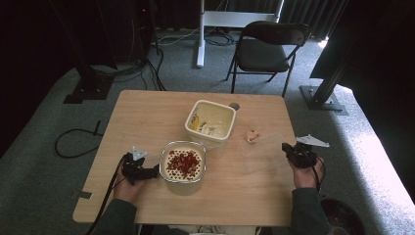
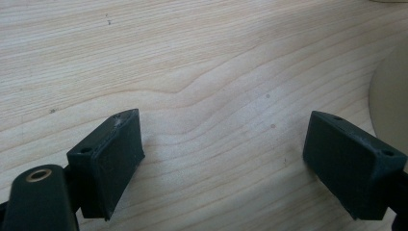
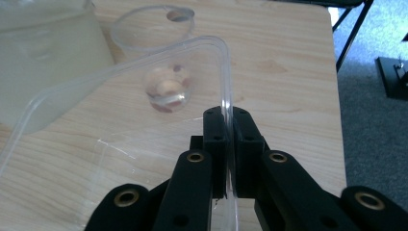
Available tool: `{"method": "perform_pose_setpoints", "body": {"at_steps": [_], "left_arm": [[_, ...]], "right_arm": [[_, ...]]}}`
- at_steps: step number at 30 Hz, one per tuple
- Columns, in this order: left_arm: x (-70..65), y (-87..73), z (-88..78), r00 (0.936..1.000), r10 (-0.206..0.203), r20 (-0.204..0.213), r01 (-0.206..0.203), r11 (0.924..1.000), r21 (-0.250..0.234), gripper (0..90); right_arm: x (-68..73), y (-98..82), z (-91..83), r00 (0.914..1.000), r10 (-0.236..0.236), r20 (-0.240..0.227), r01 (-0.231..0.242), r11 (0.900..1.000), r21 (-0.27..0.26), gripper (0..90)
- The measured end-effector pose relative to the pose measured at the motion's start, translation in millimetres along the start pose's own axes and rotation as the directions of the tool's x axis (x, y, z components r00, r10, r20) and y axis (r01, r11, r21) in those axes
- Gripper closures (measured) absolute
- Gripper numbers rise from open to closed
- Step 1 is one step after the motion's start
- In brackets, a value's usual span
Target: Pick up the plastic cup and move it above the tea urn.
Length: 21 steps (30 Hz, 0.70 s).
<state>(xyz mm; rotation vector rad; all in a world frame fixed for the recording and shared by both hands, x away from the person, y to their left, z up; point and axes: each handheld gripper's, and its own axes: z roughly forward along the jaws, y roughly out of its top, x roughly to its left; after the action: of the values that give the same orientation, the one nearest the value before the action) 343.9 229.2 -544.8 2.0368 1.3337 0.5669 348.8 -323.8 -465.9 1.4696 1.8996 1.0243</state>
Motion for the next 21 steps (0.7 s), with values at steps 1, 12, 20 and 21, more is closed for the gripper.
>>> {"method": "perform_pose_setpoints", "body": {"at_steps": [1, 12, 20, 21], "left_arm": [[0.0, 0.0, 0.0, 1.0, 0.0, 0.0, 0.0, 1.0, 0.0, 14.4], [0.0, 0.0, 0.0, 1.0, 0.0, 0.0, 0.0, 1.0, 0.0, 14.3], [0.0, 0.0, -0.1, 1.0, 0.001, 0.0, -0.001, 1.0, 0.002, 14.3], [0.0, 0.0, 0.0, 1.0, 0.001, 0.0, -0.001, 1.0, 0.0, 14.3]], "right_arm": [[1.4, 1.9, -2.6, 1.0, -0.003, -0.002, 0.003, 1.0, -0.007, 86.9], [7.8, 26.7, -28.0, 0.9998, -0.01, 0.018, 0.012, 0.996, -0.087, 86.9], [3.7, 42.3, -35.5, 0.9995, 0.0, 0.03, 0.003, 0.993, -0.117, 87.0], [3.7, 44.3, -36.2, 0.9995, 0.001, 0.03, 0.003, 0.993, -0.12, 87.0]]}}
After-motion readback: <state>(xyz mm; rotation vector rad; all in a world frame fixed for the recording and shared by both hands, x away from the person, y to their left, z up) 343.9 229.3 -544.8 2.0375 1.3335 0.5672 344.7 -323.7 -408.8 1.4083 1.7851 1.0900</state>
